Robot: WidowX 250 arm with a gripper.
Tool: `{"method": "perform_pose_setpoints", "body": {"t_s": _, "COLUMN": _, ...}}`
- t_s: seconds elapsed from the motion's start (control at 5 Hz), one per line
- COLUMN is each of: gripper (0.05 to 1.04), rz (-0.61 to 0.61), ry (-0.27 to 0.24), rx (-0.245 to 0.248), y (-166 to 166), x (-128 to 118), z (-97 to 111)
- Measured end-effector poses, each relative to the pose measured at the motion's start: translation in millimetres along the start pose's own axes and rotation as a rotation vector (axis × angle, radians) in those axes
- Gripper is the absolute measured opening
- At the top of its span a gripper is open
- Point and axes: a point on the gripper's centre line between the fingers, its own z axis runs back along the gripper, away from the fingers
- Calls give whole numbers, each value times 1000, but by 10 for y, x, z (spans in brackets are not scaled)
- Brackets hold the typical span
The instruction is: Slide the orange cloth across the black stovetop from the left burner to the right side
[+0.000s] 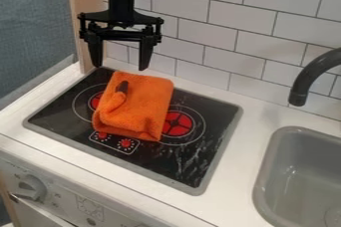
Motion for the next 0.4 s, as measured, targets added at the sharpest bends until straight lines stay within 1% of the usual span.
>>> {"method": "perform_pose_setpoints", "body": {"t_s": 0.2, "gripper": 999, "rz": 8, "ry": 35, "rx": 4, "y": -3, "x": -45, "z": -100}}
{"method": "perform_pose_setpoints", "body": {"t_s": 0.4, "gripper": 999, "rz": 87, "ry": 50, "rx": -25, "y": -19, "x": -70, "z": -154}}
